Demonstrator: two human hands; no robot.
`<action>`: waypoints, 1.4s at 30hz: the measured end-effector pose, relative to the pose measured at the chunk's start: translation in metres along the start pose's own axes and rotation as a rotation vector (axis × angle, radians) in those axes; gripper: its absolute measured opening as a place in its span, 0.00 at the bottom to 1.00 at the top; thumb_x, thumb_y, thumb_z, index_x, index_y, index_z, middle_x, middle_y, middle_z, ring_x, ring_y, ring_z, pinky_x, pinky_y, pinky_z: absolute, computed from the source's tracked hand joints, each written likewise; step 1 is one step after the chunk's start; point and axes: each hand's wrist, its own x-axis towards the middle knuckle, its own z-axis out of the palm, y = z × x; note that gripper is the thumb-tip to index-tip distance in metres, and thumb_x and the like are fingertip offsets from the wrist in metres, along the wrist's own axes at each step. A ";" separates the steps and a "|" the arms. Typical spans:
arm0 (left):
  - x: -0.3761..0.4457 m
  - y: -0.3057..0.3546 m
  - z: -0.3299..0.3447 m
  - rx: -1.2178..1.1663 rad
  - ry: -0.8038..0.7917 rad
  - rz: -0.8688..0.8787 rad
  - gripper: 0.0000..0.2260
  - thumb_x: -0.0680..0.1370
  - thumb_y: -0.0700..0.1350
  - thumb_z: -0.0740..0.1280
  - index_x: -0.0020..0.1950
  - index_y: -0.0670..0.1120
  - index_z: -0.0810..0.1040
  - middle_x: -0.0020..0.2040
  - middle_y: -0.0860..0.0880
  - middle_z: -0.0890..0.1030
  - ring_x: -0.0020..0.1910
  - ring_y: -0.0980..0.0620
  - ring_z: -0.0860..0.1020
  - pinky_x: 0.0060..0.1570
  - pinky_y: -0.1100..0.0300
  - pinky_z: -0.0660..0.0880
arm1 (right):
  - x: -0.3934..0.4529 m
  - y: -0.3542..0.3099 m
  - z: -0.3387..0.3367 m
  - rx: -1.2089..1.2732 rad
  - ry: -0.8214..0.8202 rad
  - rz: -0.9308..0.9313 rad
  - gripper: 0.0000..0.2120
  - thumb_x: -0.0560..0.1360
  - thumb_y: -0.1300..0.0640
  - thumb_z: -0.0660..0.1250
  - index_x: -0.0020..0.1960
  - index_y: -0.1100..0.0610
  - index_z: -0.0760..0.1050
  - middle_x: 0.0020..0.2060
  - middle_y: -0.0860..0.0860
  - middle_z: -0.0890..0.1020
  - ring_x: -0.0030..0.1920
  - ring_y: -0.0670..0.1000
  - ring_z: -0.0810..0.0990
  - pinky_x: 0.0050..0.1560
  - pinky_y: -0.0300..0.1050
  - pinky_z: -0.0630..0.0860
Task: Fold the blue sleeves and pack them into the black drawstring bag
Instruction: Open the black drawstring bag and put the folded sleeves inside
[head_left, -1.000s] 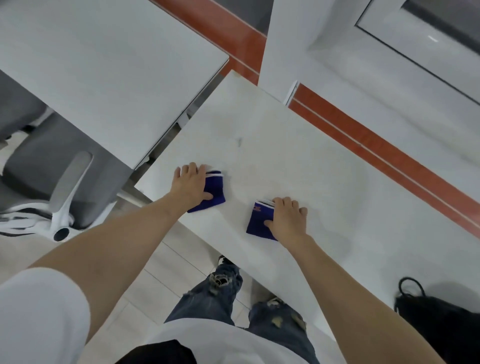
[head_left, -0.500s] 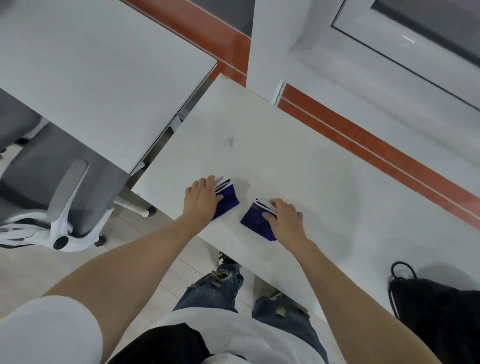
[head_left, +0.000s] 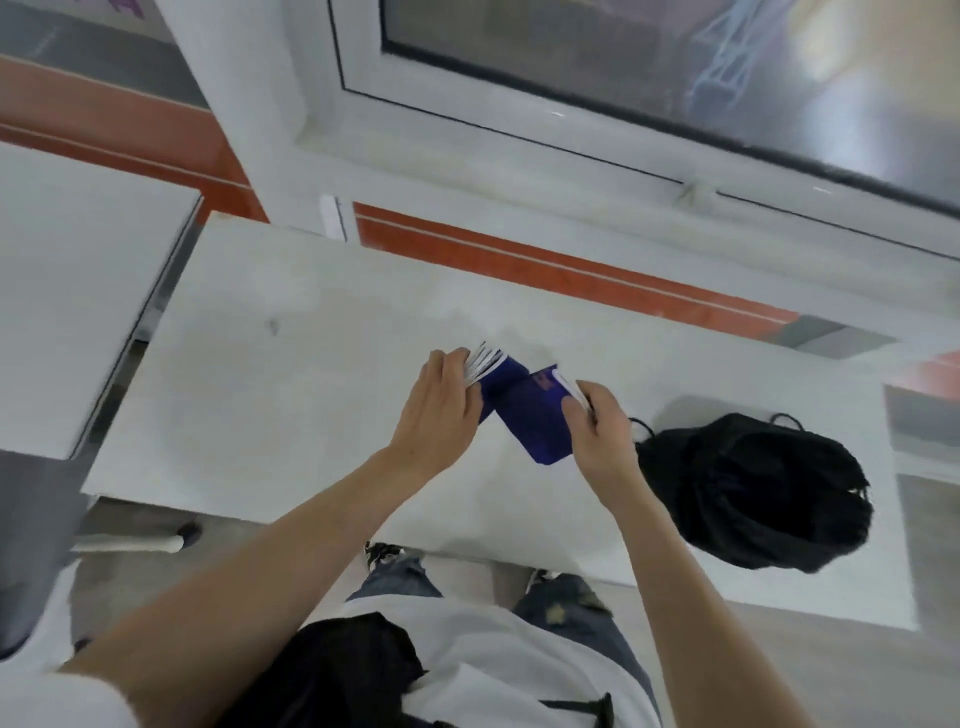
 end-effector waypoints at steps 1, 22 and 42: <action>0.001 0.016 0.010 -0.017 -0.026 0.025 0.11 0.81 0.40 0.58 0.64 0.42 0.68 0.52 0.45 0.71 0.47 0.45 0.70 0.47 0.48 0.74 | -0.005 0.007 -0.018 0.009 0.025 -0.003 0.10 0.84 0.53 0.61 0.63 0.51 0.76 0.52 0.46 0.81 0.50 0.47 0.80 0.45 0.43 0.76; -0.002 0.290 0.272 -0.091 0.019 0.020 0.12 0.82 0.44 0.66 0.65 0.48 0.75 0.58 0.55 0.76 0.50 0.58 0.74 0.51 0.66 0.69 | 0.024 0.246 -0.364 -0.133 0.037 -0.152 0.11 0.82 0.62 0.62 0.61 0.55 0.78 0.54 0.49 0.79 0.56 0.50 0.76 0.58 0.44 0.71; -0.012 0.311 0.297 0.058 0.038 -0.081 0.13 0.82 0.45 0.66 0.67 0.48 0.74 0.58 0.53 0.76 0.51 0.57 0.75 0.50 0.65 0.70 | 0.072 0.333 -0.348 -0.619 -0.412 -0.211 0.17 0.82 0.59 0.60 0.69 0.53 0.77 0.61 0.53 0.79 0.61 0.59 0.78 0.63 0.56 0.76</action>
